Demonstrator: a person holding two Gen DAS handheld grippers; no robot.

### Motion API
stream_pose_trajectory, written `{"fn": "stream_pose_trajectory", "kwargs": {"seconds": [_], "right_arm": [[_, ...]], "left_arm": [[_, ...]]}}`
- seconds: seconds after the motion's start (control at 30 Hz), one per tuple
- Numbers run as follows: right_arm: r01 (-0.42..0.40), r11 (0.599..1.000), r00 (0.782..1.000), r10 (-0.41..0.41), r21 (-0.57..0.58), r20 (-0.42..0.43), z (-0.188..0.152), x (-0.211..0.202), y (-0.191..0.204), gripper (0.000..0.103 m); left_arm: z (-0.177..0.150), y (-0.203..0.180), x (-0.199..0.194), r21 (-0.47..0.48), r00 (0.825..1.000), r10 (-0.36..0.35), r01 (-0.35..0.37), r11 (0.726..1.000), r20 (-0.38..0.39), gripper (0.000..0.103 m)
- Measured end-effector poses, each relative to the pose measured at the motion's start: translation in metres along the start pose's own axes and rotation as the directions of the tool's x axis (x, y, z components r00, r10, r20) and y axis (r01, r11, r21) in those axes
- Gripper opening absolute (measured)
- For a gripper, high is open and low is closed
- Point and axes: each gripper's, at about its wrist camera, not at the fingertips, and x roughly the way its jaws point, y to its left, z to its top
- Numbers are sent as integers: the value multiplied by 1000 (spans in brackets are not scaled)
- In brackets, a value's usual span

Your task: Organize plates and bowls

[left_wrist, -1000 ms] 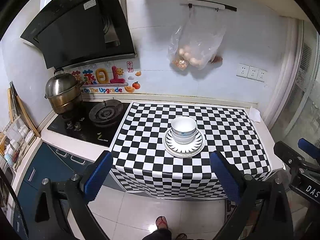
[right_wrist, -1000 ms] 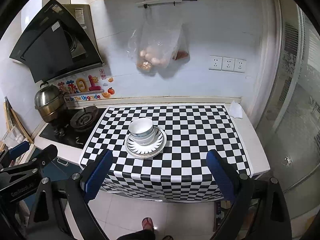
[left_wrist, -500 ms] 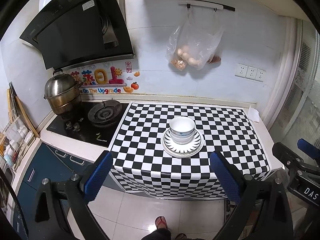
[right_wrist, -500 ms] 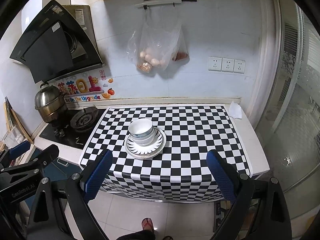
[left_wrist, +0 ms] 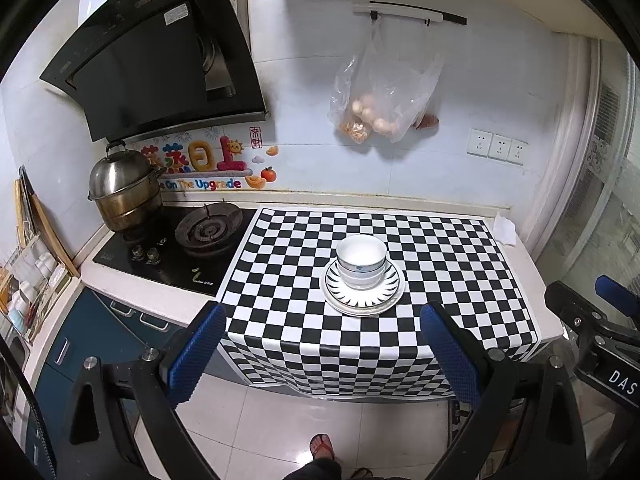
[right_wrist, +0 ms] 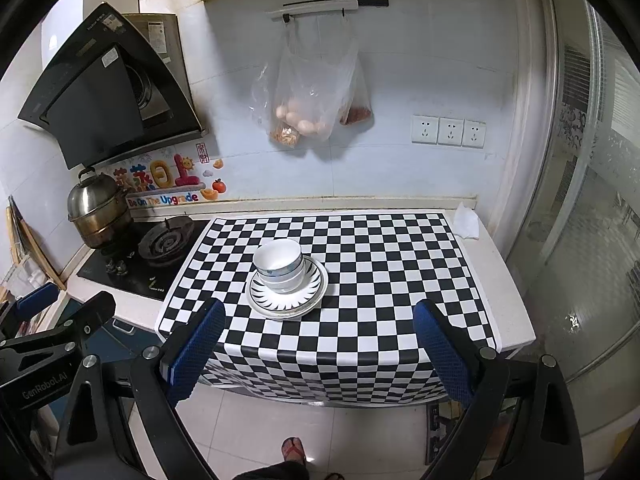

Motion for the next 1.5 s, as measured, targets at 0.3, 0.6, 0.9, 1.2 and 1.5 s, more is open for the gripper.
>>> {"fn": "stream_pose_trajectory", "kwargs": {"seconds": [0.3,0.6,0.9,1.2,1.5], "right_arm": [[4,1000,1000,-4,-2,3,0,-3,0,97],[1,1000,1000,-1,-3,-3,0,-4,-1,97],[2,1000,1000,-2,-8,0,1,-3,-4,97],[2,1000,1000,-2,-9,0,0,-4,-5,97],[-5,1000,1000,5,-23,-10,2,-2,-8,97]], "left_arm": [[0,-1,-2,1,1000,-1,1,1000,1,99],[0,-1,-2,3,1000,0,0,1000,2,99],[-1,-2,-5,-5,1000,0,0,1000,4,99],[-1,0,-4,-2,1000,-3,3,1000,1,99],[-4,-6,-6,1,1000,4,-4,1000,-9,99]]}}
